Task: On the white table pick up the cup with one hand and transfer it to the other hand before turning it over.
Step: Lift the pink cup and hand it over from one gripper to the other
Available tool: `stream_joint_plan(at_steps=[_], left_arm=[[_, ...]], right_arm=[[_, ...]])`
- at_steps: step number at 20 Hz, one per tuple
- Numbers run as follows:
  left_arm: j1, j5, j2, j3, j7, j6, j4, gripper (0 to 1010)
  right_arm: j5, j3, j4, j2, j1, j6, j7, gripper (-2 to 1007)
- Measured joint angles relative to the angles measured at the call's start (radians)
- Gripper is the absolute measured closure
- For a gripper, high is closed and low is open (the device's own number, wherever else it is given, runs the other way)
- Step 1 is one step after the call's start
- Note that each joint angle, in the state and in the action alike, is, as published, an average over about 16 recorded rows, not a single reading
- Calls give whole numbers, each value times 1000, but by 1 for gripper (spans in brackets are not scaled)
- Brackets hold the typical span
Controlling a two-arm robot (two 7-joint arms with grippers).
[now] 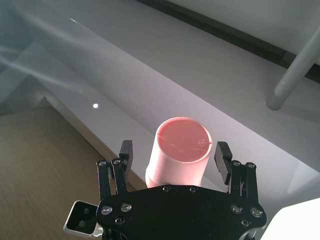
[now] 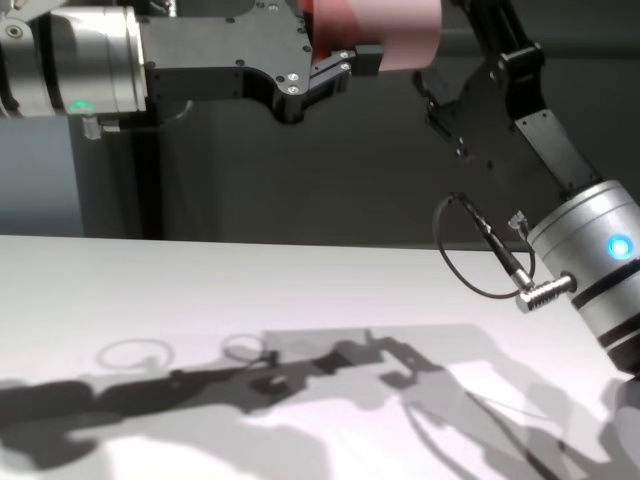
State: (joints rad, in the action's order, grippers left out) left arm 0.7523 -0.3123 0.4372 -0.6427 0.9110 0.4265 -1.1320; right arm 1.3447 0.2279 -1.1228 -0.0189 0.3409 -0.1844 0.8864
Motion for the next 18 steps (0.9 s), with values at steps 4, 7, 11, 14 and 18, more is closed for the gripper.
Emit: stream_joint_plan(at_steps=[4,7,11,14,18], left_arm=[[0,0,0,0,0,0,0,972],[0,0,0,0,0,0,0,972],[0,0,0,0,0,0,0,972],[0,0,0,0,0,0,0,972],[0,0,0,0,0,0,0,972]], right_arm=[[11,6,21,0,7,2,7,1],[19,11,38,0,15,4,14,1],[29,18,63,-2,29,7,25,1],[37,24,80,-3,40,8,34,1],[49,30,99,-4,55,10,45,1]])
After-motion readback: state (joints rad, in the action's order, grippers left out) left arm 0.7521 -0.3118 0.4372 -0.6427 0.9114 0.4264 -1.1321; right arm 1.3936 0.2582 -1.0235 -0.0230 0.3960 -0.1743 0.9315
